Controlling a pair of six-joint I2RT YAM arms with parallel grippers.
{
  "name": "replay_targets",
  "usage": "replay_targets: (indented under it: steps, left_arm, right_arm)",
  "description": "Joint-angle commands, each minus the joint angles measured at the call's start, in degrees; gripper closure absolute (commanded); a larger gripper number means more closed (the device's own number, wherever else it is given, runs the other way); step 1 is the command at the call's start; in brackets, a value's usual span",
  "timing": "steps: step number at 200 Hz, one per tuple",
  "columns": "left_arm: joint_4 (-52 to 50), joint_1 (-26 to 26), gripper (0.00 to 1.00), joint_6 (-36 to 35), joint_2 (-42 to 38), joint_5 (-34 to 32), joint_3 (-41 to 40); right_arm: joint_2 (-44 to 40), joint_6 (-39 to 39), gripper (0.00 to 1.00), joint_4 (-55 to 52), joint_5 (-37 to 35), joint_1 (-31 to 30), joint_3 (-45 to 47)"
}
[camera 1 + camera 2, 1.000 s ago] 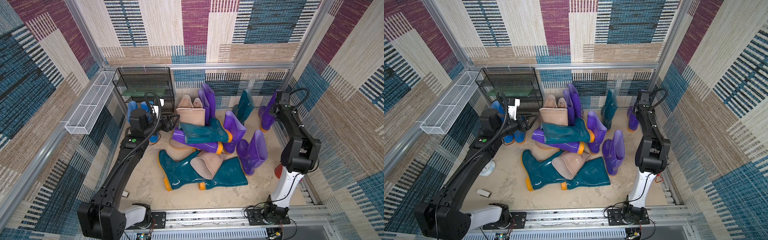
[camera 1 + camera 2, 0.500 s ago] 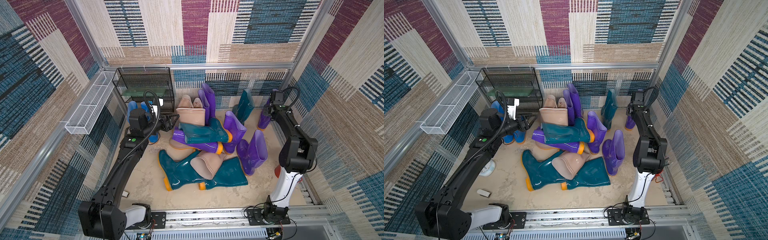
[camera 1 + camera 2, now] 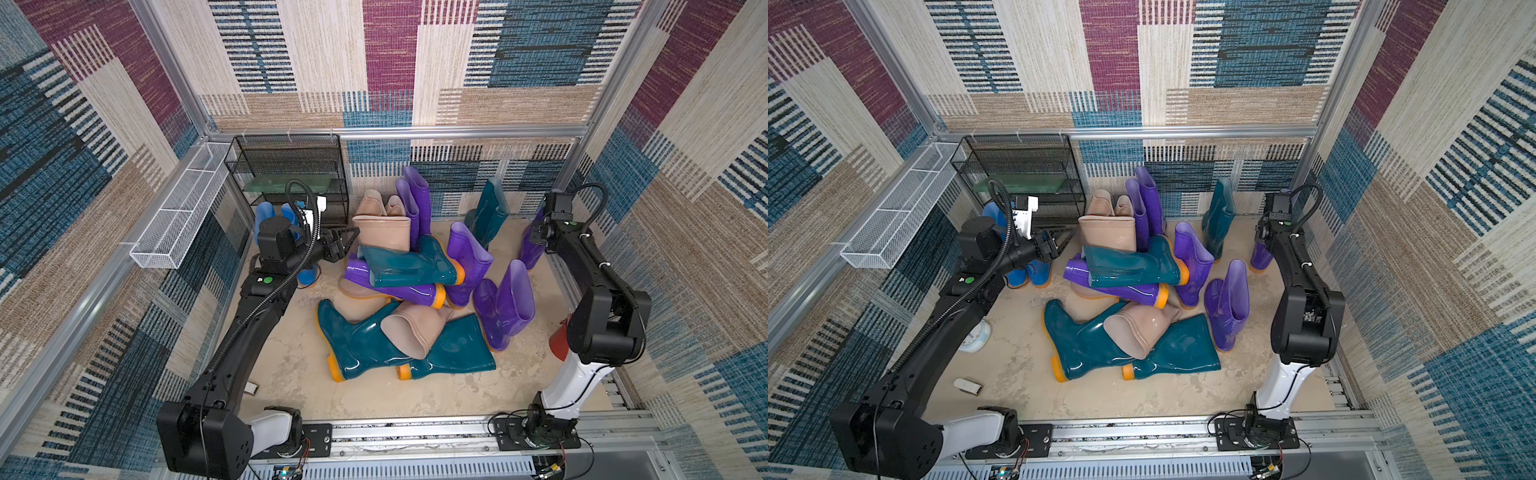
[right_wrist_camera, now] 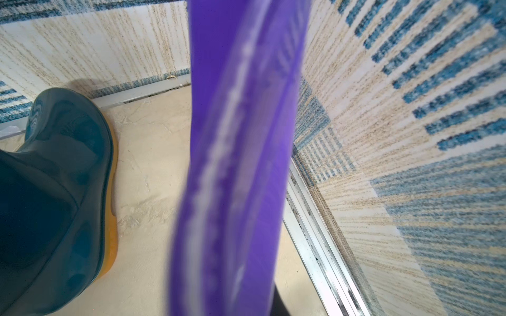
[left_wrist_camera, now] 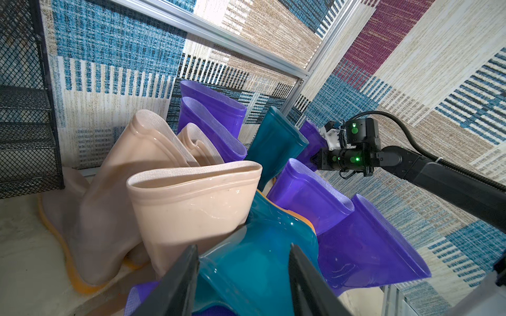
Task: Match and arrange rain boots in pairs
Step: Move the rain boot to the corner of the board, then pair a pair of rain boots at the corner of the board.
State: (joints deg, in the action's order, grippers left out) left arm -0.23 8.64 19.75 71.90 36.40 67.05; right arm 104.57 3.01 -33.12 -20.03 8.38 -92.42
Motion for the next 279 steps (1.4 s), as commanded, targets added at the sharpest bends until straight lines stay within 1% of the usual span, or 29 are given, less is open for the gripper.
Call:
replay_targets:
  steps: [1, 15, 18, 48, 68, 77, 96, 110, 124, 144, 161, 173, 174, 179, 188, 201, 210, 219, 247, 273, 279]
  left_arm:
    - [2.3, 0.0, 0.41, 1.2, 0.1, 1.0, -0.2]
    - [2.0, -0.1, 0.38, 0.9, -0.1, 0.7, -0.2]
    - [1.9, 0.0, 0.37, 0.9, -0.1, 0.6, -0.2]
    - [1.4, 0.0, 0.32, 0.6, -0.9, 0.1, 0.0]
    - [1.4, 0.1, 0.30, 1.1, -1.3, 0.0, 0.1]
    - [1.3, 0.3, 0.30, 1.2, -1.3, 0.4, 0.3]
    - [0.8, 2.2, 0.30, 1.3, -1.3, 0.6, 0.7]
    - [-0.9, 5.1, 0.30, -0.1, -1.4, 0.2, 1.5]
    - [-3.0, 8.4, 0.30, -2.2, -1.8, -1.0, 2.2]
    - [-5.9, 13.7, 0.30, -3.8, -1.0, -0.8, 3.6]
    - [-9.4, 19.0, 0.30, -4.8, 1.1, -0.7, 5.7]
    - [-11.6, 22.7, 0.30, -5.8, 2.1, -2.6, 6.3]
    - [-11.8, 23.0, 0.30, -5.8, 2.2, -3.7, 6.3]
    - [-13.1, 24.3, 0.31, -6.3, 2.6, -5.5, 6.8]
    - [-14.8, 26.0, 0.31, -7.1, 3.4, -6.8, 7.7]
    - [-15.5, 26.7, 0.31, -6.1, 4.0, -7.3, 8.2]
    - [-15.4, 26.7, 0.31, -5.8, 3.7, -7.4, 8.3]
    - [-15.3, 26.7, 0.31, -5.9, 3.2, -7.6, 8.3]
    - [-14.8, 26.7, 0.31, -7.6, 0.7, -10.0, 7.3]
    - [-13.6, 26.6, 0.31, -9.4, -1.3, -12.4, 5.9]
    - [-13.4, 26.6, 0.31, -9.7, -1.6, -12.7, 5.7]
  right_arm:
    - [-0.6, 2.7, 0.48, -2.1, -1.1, -0.7, -1.5]
    - [-1.9, 4.8, 0.28, -3.0, -1.8, -1.8, -2.0]
    - [-2.4, 5.4, 0.25, -3.2, -1.9, -2.0, -2.1]
    - [-8.1, 11.7, 0.14, -5.3, -0.2, -2.7, -1.4]
    - [-13.5, 12.8, 0.13, -4.7, 1.2, -3.7, 0.5]
    - [-15.9, 13.2, 0.12, -4.9, 3.1, -4.5, 1.5]
    - [-22.3, 13.9, 0.12, -4.5, 5.3, -8.2, 5.3]
    - [-28.0, 12.7, 0.12, -2.3, 1.9, -12.4, 10.0]
    - [-33.5, 14.4, 0.12, -1.5, -0.7, -16.6, 13.8]
    - [-39.6, 17.0, 0.10, -4.9, 0.4, -19.8, 16.7]
    - [-42.0, 18.0, 0.09, -9.9, 2.2, -22.6, 17.4]
    - [-42.6, 18.8, 0.08, -13.7, 1.4, -25.9, 17.1]
    - [-42.7, 18.9, 0.07, -14.1, 1.2, -26.2, 17.2]
    - [-43.0, 19.4, 0.07, -15.7, 0.7, -27.6, 17.1]
    - [-43.6, 20.2, 0.07, -18.0, -0.2, -29.5, 17.0]
    - [-44.6, 21.1, 0.05, -20.4, -0.6, -30.7, 17.1]
    - [-45.2, 21.4, 0.00, -21.2, 0.6, -30.7, 17.5]
    - [-45.2, 21.2, 0.05, -21.7, 2.5, -30.7, 17.9]
    - [-45.4, 22.5, 0.05, -22.8, 2.8, -31.5, 19.6]
    - [-45.4, 24.3, 0.04, -24.8, -0.3, -31.9, 21.1]
    - [-45.7, 24.6, 0.04, -25.4, -1.9, -32.4, 20.9]
